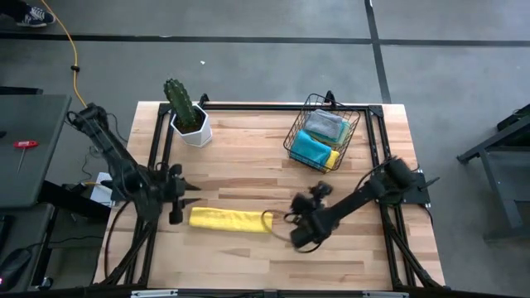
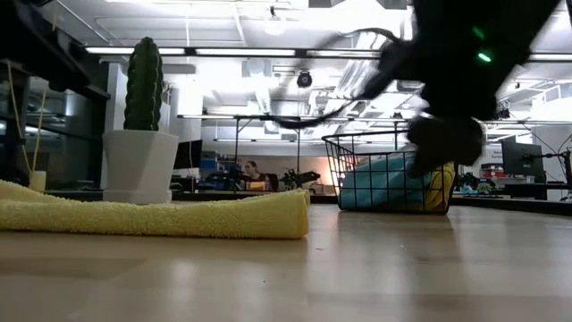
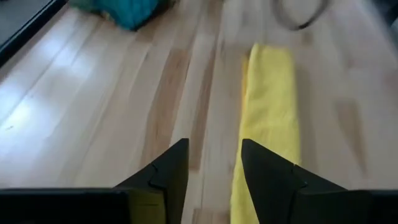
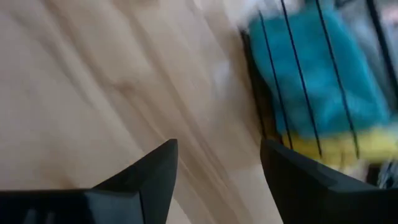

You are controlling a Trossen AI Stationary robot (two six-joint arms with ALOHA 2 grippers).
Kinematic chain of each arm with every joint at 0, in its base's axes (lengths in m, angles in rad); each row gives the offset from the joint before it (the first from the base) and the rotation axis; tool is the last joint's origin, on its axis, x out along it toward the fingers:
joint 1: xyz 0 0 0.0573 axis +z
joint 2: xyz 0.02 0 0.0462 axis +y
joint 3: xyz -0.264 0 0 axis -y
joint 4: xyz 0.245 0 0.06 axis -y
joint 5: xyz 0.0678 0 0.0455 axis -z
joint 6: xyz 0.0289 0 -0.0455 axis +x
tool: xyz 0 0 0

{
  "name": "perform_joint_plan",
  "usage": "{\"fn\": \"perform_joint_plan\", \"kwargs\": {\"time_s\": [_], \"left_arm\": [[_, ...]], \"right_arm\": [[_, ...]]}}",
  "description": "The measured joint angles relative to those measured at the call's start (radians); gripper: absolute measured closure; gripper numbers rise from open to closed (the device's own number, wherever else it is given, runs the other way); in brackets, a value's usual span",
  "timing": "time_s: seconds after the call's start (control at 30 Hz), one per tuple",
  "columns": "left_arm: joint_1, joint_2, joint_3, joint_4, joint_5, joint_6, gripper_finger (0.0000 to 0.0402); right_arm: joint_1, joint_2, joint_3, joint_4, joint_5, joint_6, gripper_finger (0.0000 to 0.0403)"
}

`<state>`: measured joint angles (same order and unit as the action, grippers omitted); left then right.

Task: Fold microfiber towels
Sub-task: Fold the yellow microfiber towel

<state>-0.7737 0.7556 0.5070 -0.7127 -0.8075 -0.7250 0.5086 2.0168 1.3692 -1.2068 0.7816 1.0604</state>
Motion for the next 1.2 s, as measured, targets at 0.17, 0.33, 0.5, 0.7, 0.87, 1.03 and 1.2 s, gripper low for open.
{"fn": "perform_joint_plan", "kwargs": {"time_s": [0.17,0.33,0.5,0.7,0.87,1.03,1.2], "left_arm": [[0.148,-0.213,-0.087,0.236,0.105,0.286,0.0275],[0.312,-0.354,-0.124,0.416,0.218,0.521,0.0282],[0.438,-0.423,-0.185,0.558,0.331,0.61,0.0293],[0.476,-0.467,-0.338,0.801,0.504,0.555,0.0304],[0.468,-0.488,-0.333,0.836,0.609,0.473,0.0303],[0.423,-0.49,-0.297,0.811,0.673,0.462,0.0303],[0.386,-0.49,-0.29,0.81,0.551,0.508,0.0303]], "right_arm": [[0.005,-0.215,-0.304,0.239,-0.047,0.133,0.0183],[-0.011,-0.431,-0.545,0.839,-0.011,-0.087,0.0183],[-0.06,-0.494,-0.677,1.53,-0.068,-0.468,0.0183],[-0.107,-0.468,-0.673,1.888,-0.137,-0.755,0.0183],[-0.131,-0.467,-0.624,1.904,-0.137,-0.781,0.0183],[-0.142,-0.466,-0.602,1.899,-0.139,-0.829,0.0183],[-0.149,-0.466,-0.569,1.907,-0.139,-0.943,0.0183]]}}
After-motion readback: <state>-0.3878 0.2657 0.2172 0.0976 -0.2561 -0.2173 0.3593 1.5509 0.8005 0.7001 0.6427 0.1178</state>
